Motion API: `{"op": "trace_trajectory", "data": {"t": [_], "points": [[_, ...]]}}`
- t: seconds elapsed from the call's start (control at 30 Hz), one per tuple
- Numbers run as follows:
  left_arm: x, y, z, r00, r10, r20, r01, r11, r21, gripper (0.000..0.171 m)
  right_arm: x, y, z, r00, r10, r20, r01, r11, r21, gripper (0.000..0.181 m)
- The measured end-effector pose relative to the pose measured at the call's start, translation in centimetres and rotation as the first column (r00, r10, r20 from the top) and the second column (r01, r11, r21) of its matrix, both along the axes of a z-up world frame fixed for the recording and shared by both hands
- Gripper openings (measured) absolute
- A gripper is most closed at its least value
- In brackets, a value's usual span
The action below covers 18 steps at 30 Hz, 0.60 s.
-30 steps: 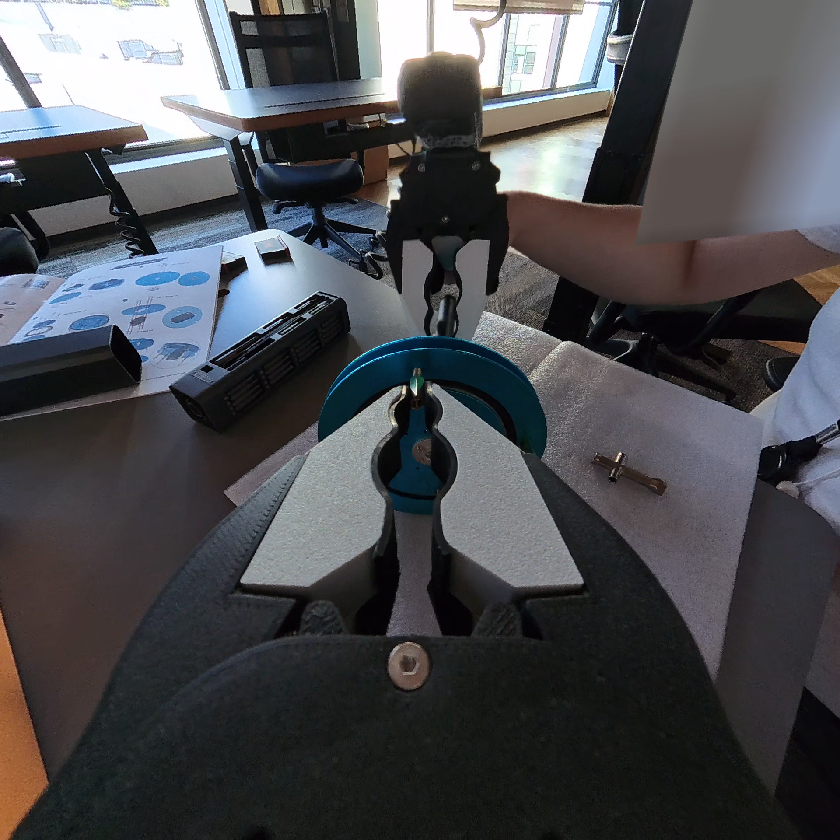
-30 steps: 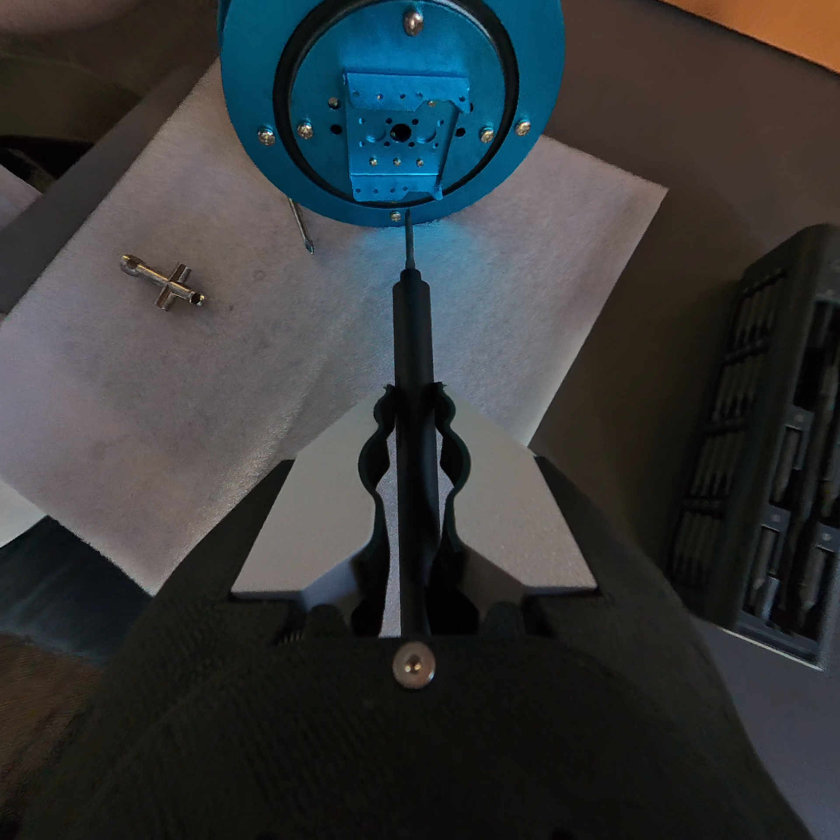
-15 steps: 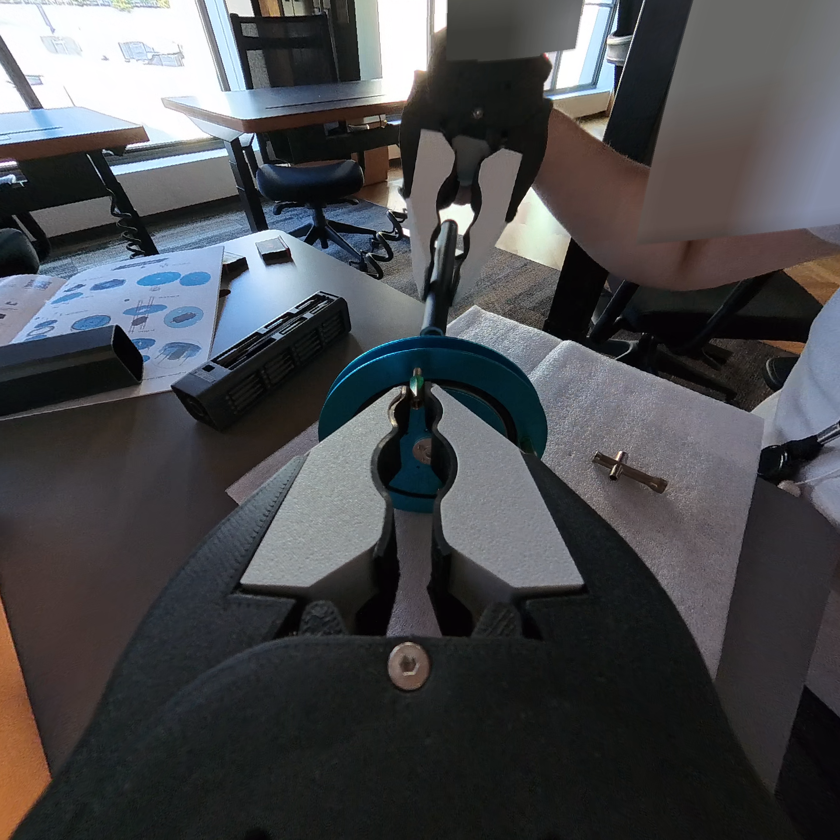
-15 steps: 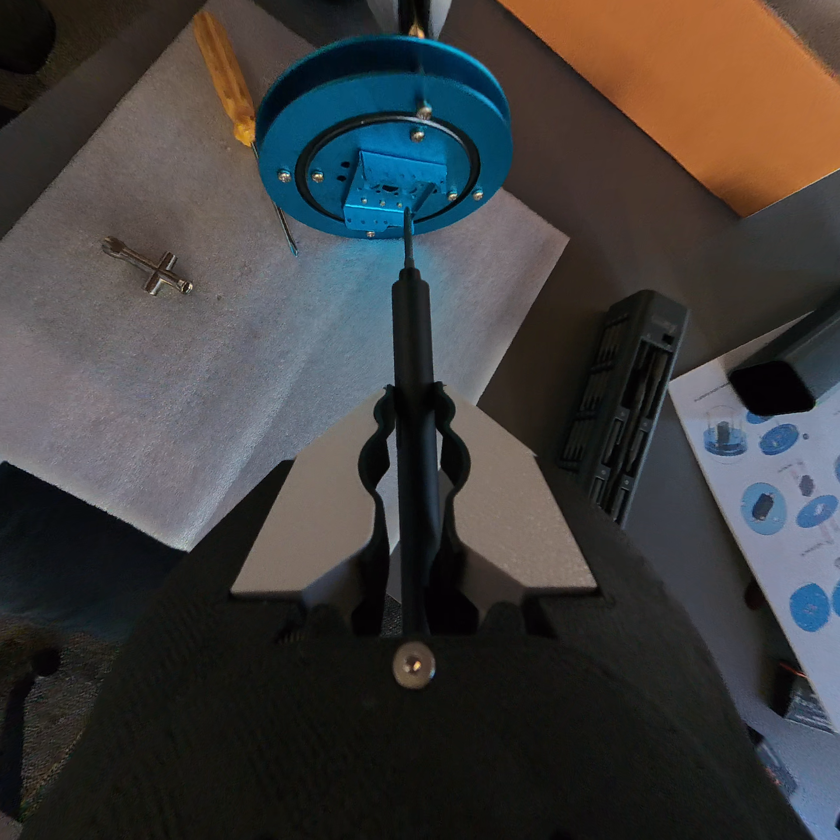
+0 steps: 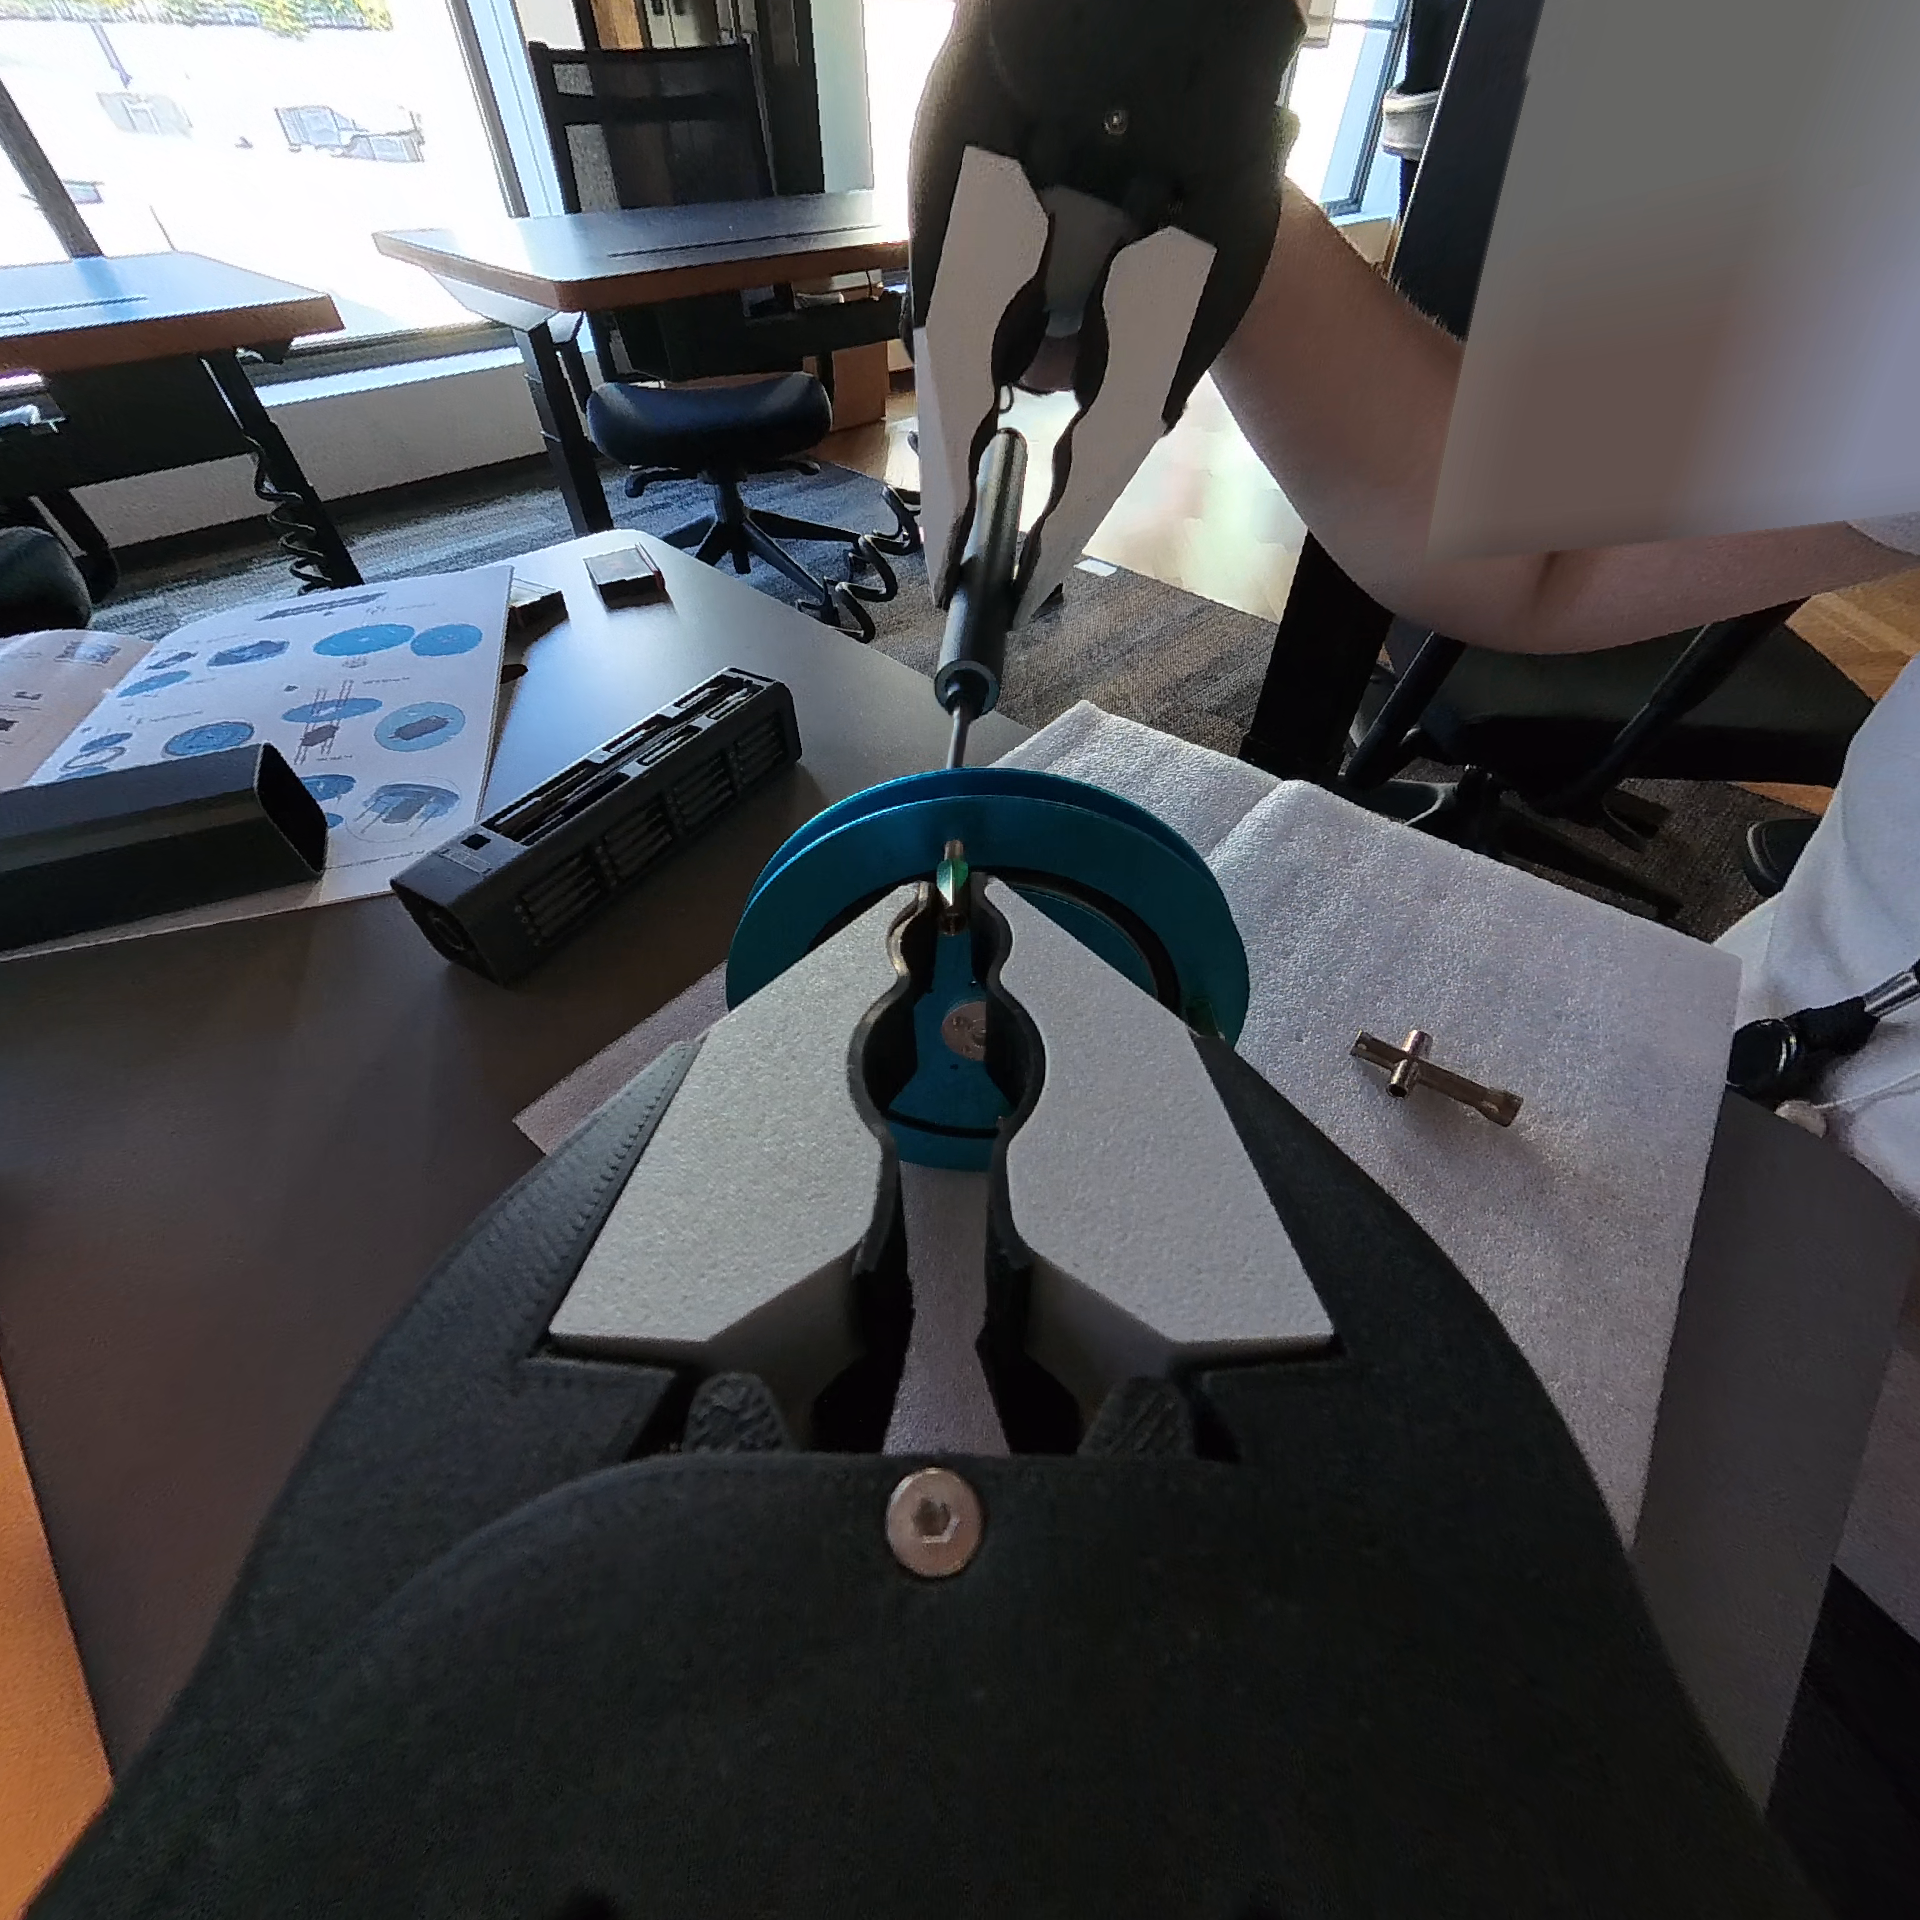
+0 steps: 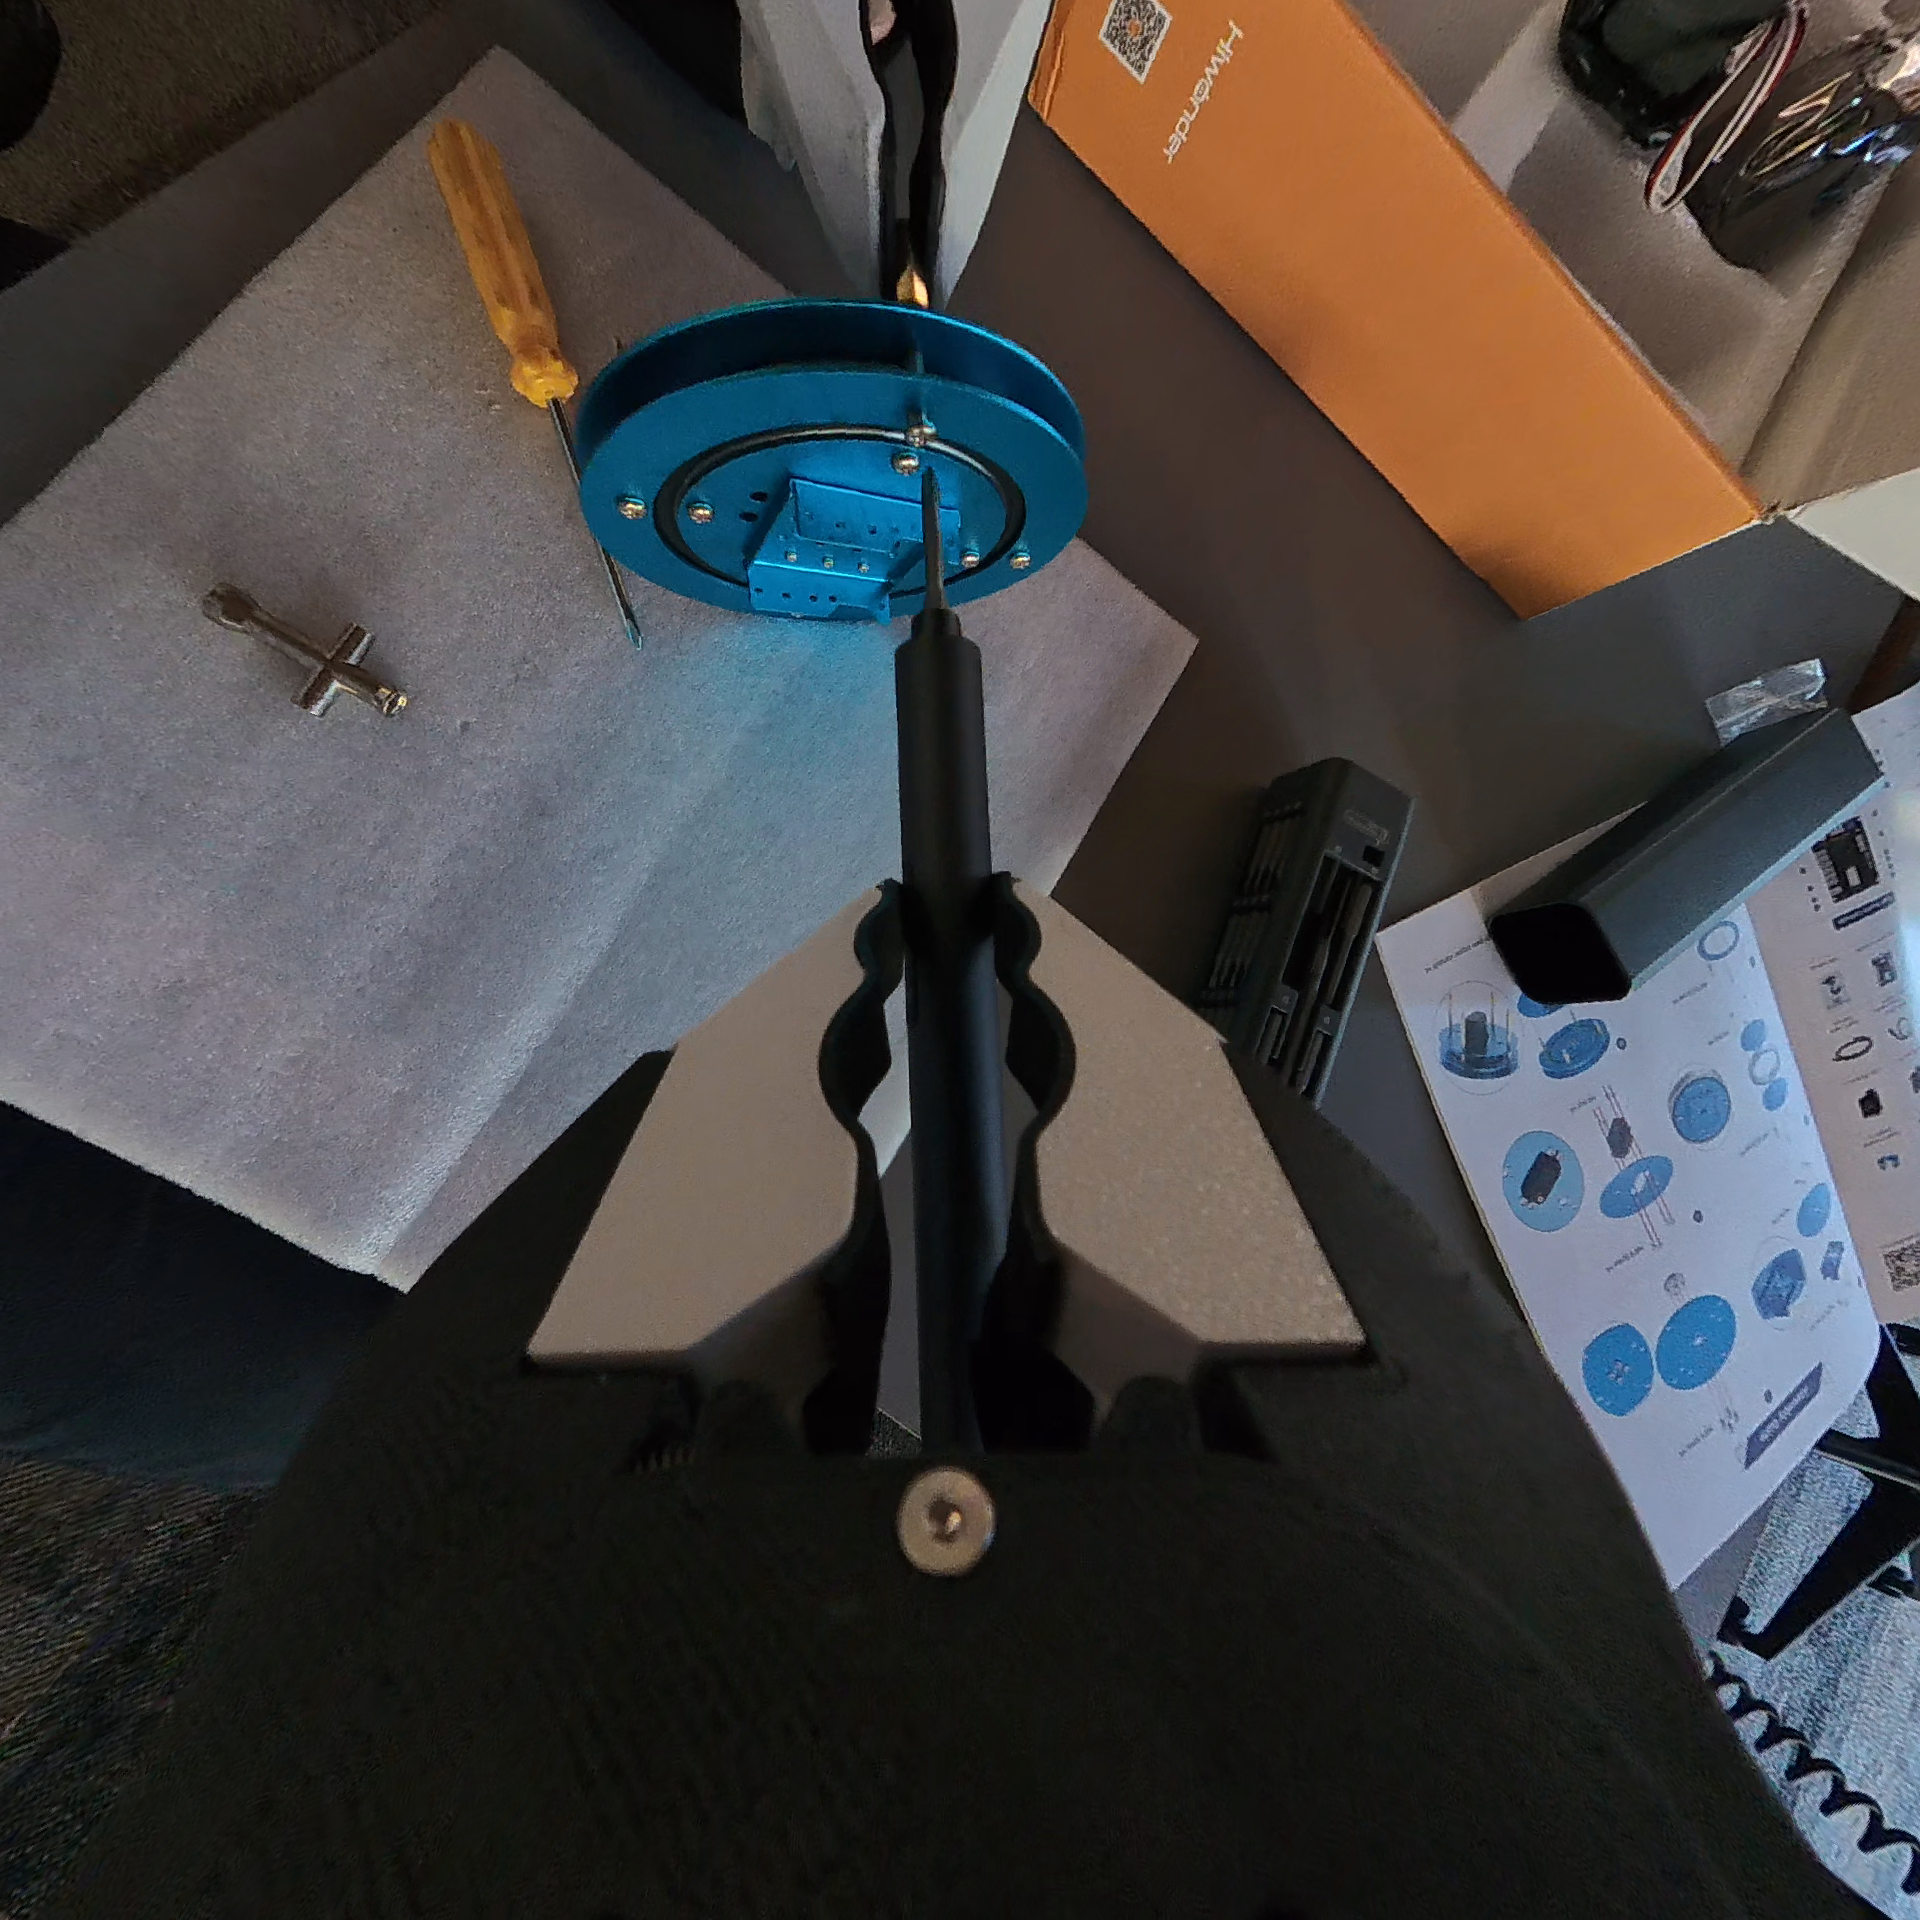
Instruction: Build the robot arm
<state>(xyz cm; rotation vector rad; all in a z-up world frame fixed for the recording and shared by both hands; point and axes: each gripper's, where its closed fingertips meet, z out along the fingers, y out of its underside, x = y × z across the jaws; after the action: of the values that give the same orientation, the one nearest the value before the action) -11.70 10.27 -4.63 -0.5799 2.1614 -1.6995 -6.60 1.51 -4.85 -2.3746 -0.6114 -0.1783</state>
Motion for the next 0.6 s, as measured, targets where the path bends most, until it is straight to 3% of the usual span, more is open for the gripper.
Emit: {"op": "trace_trajectory", "data": {"t": [0.6], "points": [[-0.09, 0.04, 0.0, 1.0, -0.003, 0.003, 0.003, 1.0, -0.002, 0.004, -0.24, 0.56, -0.12, 1.0, 0.015, 0.0, -0.015, 1.0, 0.007, 0.016]]}}
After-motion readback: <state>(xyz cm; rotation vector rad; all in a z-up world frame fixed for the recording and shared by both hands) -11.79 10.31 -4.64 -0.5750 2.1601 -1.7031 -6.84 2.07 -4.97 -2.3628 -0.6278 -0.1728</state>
